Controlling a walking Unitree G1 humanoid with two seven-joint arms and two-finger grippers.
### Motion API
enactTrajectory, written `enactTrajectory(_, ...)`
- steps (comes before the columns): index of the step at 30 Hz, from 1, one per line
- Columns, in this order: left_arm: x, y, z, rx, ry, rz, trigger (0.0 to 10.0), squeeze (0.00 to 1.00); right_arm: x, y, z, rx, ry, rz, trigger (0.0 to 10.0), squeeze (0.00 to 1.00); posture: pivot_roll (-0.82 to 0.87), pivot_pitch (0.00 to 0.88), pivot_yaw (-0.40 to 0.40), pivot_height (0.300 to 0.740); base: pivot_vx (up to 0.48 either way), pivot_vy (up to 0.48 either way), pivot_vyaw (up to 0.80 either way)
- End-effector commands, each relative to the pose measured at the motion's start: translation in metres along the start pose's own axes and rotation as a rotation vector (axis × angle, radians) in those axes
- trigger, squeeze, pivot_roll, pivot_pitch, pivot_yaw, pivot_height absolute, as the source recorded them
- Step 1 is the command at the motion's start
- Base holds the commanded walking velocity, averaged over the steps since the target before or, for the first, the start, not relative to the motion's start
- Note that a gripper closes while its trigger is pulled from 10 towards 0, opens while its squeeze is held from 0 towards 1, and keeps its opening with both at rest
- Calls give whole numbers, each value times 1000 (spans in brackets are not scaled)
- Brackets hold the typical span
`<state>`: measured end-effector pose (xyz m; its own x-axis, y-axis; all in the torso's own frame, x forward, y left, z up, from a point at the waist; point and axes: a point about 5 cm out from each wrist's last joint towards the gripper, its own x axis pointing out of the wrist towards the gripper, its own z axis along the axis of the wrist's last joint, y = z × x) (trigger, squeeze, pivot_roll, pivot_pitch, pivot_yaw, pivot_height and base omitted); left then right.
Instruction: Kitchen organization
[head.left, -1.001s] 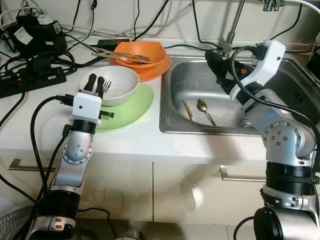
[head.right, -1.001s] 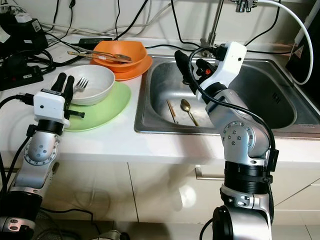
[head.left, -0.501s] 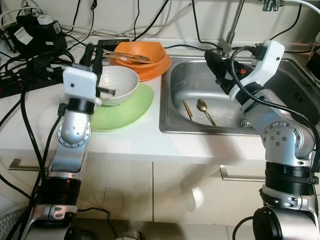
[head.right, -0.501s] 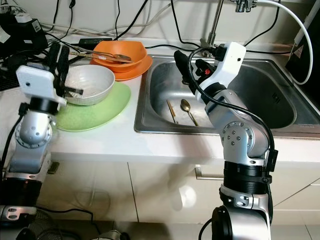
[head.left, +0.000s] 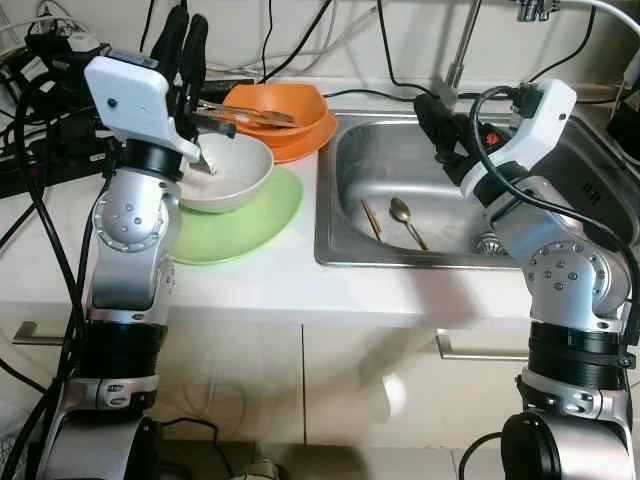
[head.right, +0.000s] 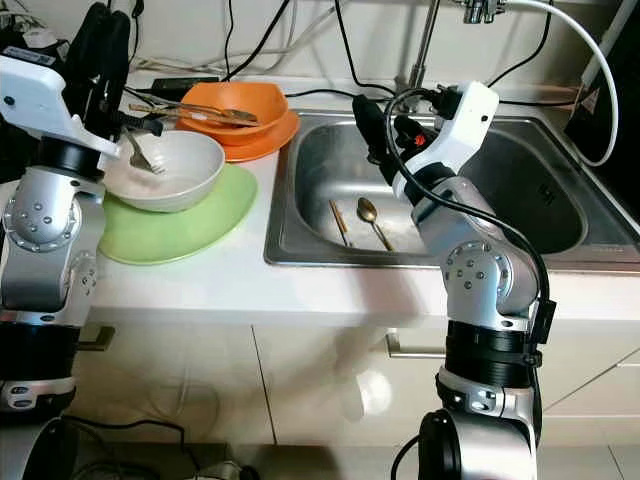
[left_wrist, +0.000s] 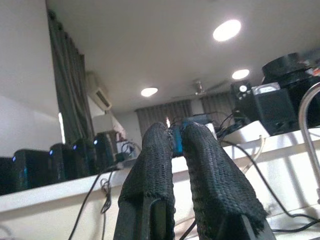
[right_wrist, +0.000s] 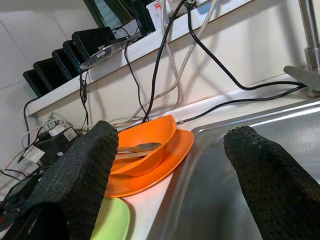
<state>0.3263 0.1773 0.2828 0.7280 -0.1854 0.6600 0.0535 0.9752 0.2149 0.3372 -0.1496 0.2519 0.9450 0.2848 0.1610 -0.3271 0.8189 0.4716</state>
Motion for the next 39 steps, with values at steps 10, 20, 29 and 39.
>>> enactTrajectory(10,1,20,-15,-73,44,104,0,0,2,5,6,53,-12,18,10000,0,40,18,25,740,0,0,0)
enactTrajectory(20,21,41,-18,-164,58,150,0,0,0,9,0,72,-10,22,10000,0,49,27,50,740,0,0,0)
enactTrajectory(29,33,33,-37,-475,127,187,0,0,-1,14,-5,111,-7,45,10000,0,47,45,62,740,0,0,0)
enactTrajectory(39,60,34,-31,-765,75,272,0,0,1,31,-20,353,39,109,10000,0,46,53,63,740,0,0,0)
